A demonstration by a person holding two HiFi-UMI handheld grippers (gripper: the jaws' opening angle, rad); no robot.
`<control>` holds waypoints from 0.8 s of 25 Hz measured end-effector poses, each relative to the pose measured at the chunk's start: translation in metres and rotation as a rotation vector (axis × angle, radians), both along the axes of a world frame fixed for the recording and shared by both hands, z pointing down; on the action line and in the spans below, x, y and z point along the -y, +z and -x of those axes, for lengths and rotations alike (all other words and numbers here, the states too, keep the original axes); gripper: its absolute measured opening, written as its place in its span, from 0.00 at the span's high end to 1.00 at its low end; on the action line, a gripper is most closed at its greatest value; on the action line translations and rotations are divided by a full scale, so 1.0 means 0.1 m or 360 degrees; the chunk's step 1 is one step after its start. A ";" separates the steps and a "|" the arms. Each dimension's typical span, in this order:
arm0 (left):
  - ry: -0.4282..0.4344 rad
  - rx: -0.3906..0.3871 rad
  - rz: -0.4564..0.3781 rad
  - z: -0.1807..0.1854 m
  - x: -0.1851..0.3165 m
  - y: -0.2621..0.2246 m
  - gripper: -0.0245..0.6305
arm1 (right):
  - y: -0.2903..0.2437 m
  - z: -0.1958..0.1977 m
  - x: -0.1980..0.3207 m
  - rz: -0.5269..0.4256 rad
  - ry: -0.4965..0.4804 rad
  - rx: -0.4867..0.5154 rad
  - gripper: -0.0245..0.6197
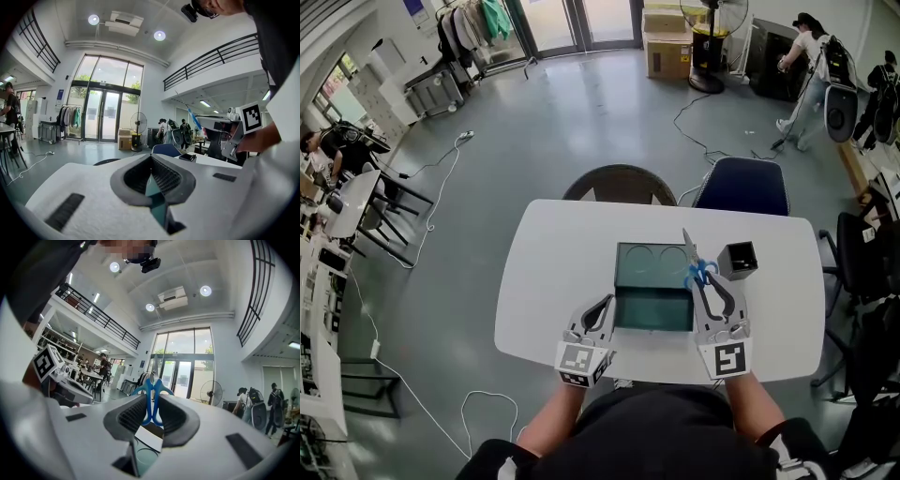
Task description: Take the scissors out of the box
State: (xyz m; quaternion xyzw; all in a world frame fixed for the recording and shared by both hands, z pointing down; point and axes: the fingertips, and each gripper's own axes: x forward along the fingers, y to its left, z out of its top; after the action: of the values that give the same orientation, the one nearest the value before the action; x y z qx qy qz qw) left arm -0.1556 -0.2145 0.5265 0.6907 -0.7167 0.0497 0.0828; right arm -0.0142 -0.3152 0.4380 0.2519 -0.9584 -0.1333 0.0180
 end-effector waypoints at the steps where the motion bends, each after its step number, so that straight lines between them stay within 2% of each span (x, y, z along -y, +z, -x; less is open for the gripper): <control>1: -0.0007 -0.0002 0.0002 0.01 0.00 -0.02 0.95 | 0.00 0.01 0.00 -0.0001 -0.0003 -0.0005 0.83; 20: -0.0005 -0.0005 0.0016 0.02 -0.04 0.05 0.95 | 0.08 0.04 -0.05 0.0020 -0.0007 -0.0047 0.83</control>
State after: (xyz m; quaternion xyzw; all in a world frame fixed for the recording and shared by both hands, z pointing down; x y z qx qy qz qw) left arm -0.1578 -0.2104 0.5315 0.6893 -0.7173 0.0520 0.0873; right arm -0.0187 -0.3102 0.4461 0.2477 -0.9594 -0.1310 0.0334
